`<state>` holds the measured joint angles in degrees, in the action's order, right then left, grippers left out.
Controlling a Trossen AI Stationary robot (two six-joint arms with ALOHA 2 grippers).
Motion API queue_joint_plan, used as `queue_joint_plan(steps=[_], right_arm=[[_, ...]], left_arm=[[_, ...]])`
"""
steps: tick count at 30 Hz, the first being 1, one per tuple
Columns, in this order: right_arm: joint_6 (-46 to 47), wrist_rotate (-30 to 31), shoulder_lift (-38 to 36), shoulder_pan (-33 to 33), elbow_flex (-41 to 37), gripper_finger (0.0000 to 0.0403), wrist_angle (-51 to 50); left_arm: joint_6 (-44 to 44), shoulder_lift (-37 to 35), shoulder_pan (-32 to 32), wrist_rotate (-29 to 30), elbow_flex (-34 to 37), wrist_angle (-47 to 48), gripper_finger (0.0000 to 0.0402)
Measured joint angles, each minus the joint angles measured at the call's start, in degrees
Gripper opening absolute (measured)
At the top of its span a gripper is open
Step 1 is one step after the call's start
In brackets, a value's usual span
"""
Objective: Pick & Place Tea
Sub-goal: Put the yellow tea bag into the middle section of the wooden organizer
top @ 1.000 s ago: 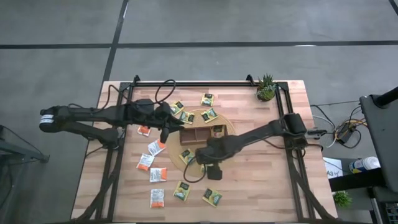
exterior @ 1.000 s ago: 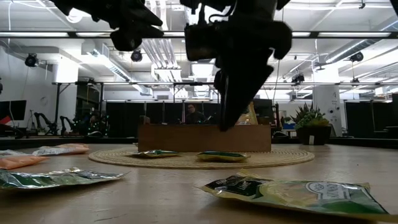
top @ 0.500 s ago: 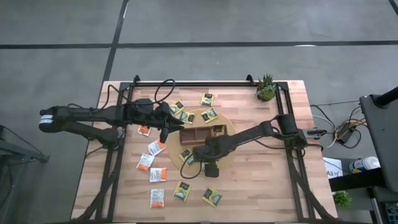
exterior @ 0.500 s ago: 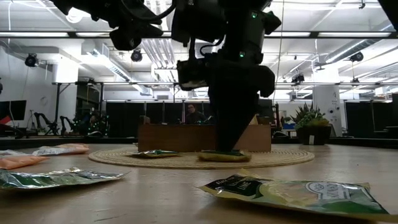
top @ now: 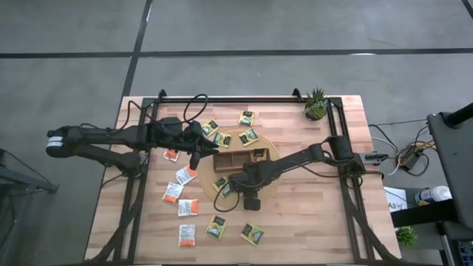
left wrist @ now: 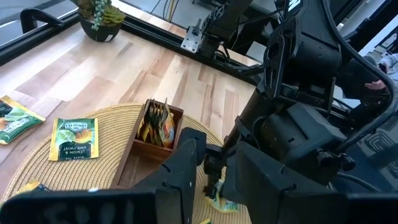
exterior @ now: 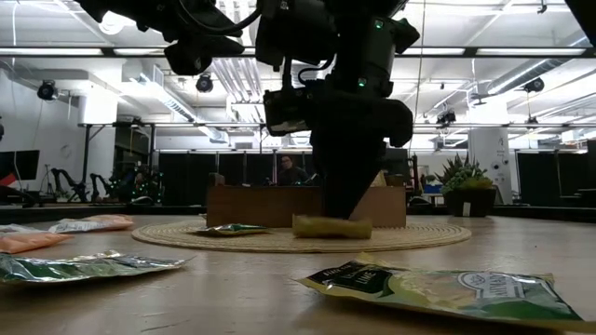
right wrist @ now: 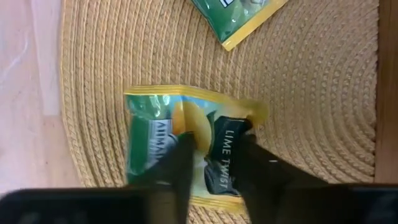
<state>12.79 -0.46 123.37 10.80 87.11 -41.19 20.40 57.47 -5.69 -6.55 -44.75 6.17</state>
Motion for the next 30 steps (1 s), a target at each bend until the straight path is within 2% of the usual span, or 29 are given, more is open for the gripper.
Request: queue_joint_plan(steps=[3, 11, 15, 19, 24, 30], right_arm=[[-1.2, 0.0, -0.1, 0.0, 0.0, 0.0024, 0.0], [-2.7, 1.2, -1.2, 0.1, 2.8, 0.0009, -1.6], [-3.9, 7.6, -3.5, 0.1, 8.5, 0.0009, -6.6], [-8.4, 17.5, -3.9, 0.0, 14.3, 0.0009, -12.0], [-13.0, 27.8, -4.1, -0.9, 17.4, 0.0008, -13.1], [-15.2, 32.5, -3.8, -3.1, 15.8, 0.0008, -12.9]], left_arm=[[0.0, 0.0, 0.0, 0.0, 0.0, 0.0, 0.0108], [0.0, 0.0, 0.0, 0.0, 0.0, -0.1, 0.0108], [0.0, 0.0, 0.0, 0.0, 0.0, -0.1, 0.0108], [0.1, 0.0, 0.0, 0.0, 0.0, -0.2, 0.0108], [0.1, -0.3, 0.0, 0.0, 0.0, -0.4, 0.0108], [0.0, -1.5, 0.0, 0.1, -0.2, -0.3, 0.0108]])
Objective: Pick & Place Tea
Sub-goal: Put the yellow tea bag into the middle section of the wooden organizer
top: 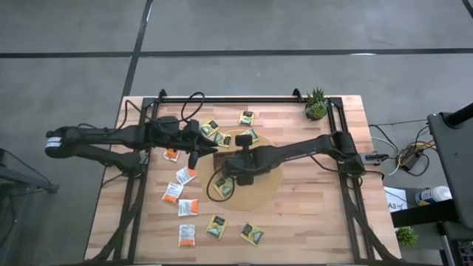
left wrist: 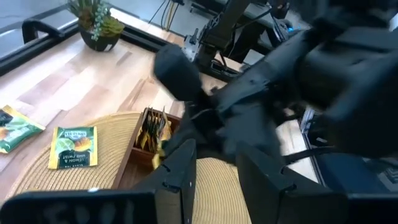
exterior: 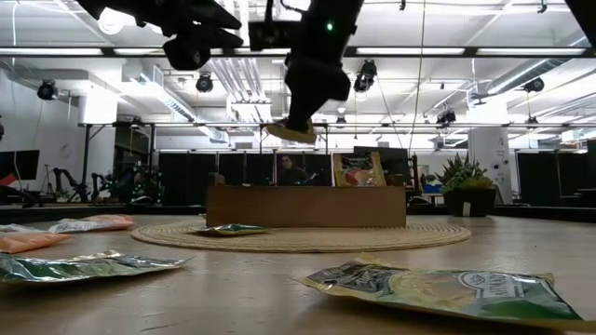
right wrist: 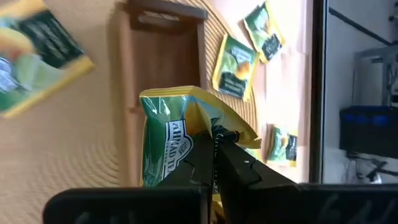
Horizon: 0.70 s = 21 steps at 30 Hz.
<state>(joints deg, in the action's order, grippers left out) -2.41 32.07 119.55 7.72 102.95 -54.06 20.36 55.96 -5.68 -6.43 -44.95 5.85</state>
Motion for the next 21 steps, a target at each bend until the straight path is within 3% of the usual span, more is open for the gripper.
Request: queue_joint_plan(steps=[6, 14, 21], right_arm=[[-2.2, 4.3, 0.1, -1.6, -4.3, 0.0008, 3.4], [-6.0, 5.8, 0.1, -2.3, -10.5, 0.0008, 10.0], [-6.6, 6.1, 0.1, -3.0, -11.3, 0.0008, 10.8]], left_arm=[[-2.2, -2.1, -0.1, 0.7, 0.0, 0.2, 0.0108], [-4.1, -3.9, 0.0, 1.1, 0.0, 0.7, 0.0108], [-4.2, -3.9, 0.0, 1.4, 0.1, 0.7, 0.0108]])
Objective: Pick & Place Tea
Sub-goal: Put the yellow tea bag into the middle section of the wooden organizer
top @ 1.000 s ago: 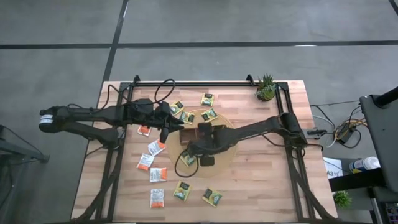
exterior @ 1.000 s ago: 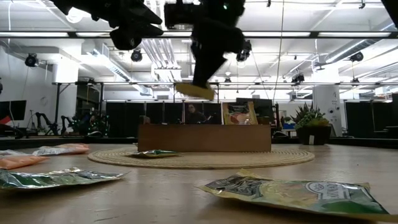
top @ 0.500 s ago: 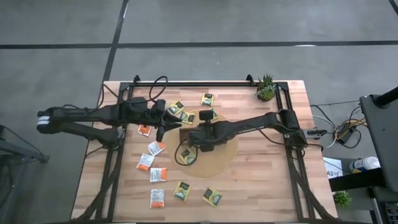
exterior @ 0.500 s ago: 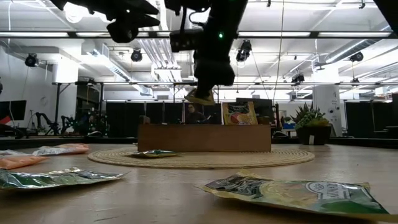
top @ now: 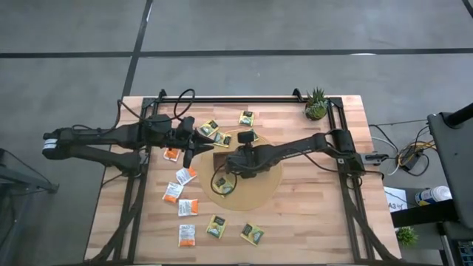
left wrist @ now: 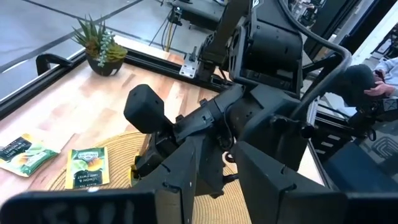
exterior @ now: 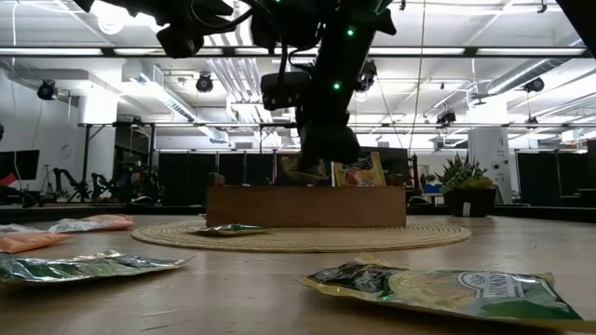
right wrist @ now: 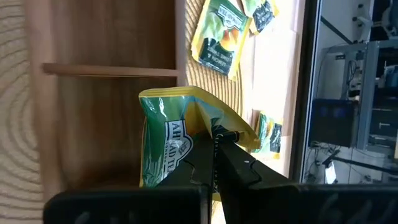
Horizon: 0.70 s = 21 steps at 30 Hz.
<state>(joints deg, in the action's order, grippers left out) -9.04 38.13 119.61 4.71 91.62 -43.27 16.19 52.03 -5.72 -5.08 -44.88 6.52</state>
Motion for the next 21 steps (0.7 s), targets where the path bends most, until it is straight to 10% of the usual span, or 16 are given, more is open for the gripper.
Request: queue_joint_plan(steps=[21], right_arm=[[-1.5, -1.1, 1.2, -1.5, -0.3, 0.0008, 2.0]], left_arm=[[0.3, 0.0, 0.0, 0.1, 0.0, 0.0, 0.0108]])
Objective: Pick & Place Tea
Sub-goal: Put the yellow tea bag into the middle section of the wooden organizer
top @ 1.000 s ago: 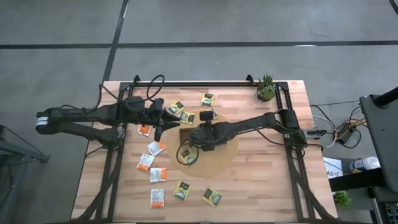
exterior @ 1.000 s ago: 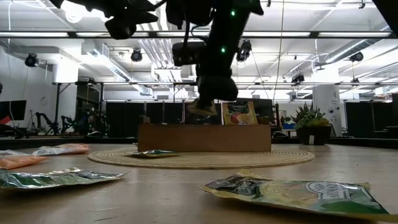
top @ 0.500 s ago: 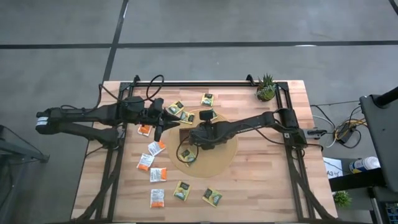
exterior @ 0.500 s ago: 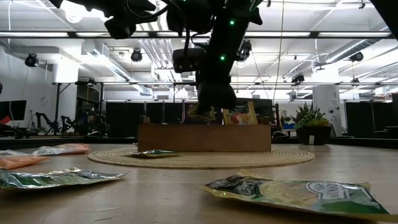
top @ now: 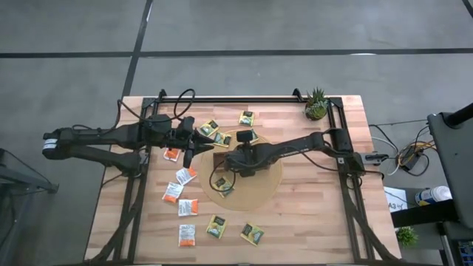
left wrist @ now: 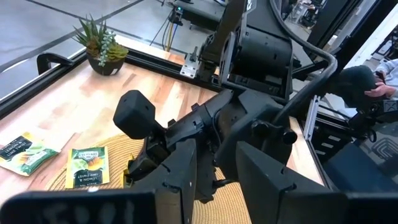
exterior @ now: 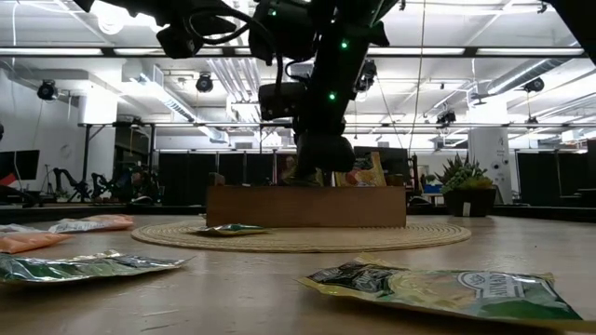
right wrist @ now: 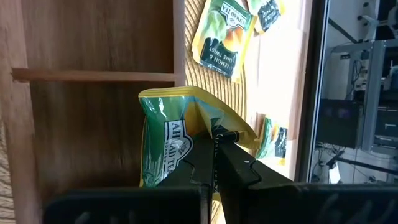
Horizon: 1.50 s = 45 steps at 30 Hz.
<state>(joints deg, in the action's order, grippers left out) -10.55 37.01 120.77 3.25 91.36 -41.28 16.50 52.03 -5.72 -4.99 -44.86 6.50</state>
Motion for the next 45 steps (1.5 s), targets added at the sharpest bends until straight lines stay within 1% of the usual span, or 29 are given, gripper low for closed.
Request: queue_joint_plan(steps=[5, 8, 15, 20, 28, 34, 40, 42, 45], right_arm=[[0.0, -0.3, 0.0, -0.3, -0.3, 0.0010, 0.0], [0.3, -2.5, 0.0, -0.8, -0.3, 0.0019, 0.0], [1.5, -3.2, 0.1, -1.3, -0.5, 0.0068, -0.1], [1.6, -5.9, 0.1, -1.3, -0.5, 0.0102, -0.1], [2.9, -6.1, 0.2, -1.3, -0.4, 0.0134, -0.7], [3.1, -6.1, 0.0, -1.3, 2.8, 0.0146, -4.1], [3.5, -6.2, -0.2, -1.3, 9.1, 0.0154, -10.6], [4.8, -7.8, -0.3, -1.3, 11.3, 0.0155, -13.3], [6.6, -11.9, -0.6, -1.3, 14.0, 0.0156, -16.8]], left_arm=[[0.0, 0.0, 0.0, 0.0, 0.0, 0.0, 0.0108], [0.1, 0.0, 0.0, 0.0, 0.0, 0.0, 0.0108], [0.1, 0.0, 0.0, 0.0, 0.0, 0.0, 0.0108], [0.2, 0.0, 0.0, 0.0, 0.0, 0.0, 0.0108], [0.2, -0.1, 0.0, 0.1, 0.0, 0.0, 0.0108], [0.2, -0.1, 0.0, 0.2, 0.0, 0.0, 0.0108], [0.2, -0.1, 0.0, 0.2, 0.0, 0.0, 0.0108], [0.2, -0.1, 0.0, 0.2, 0.0, 0.0, 0.0108], [0.5, -0.1, 0.0, 0.2, 0.0, 0.0, 0.0108]])
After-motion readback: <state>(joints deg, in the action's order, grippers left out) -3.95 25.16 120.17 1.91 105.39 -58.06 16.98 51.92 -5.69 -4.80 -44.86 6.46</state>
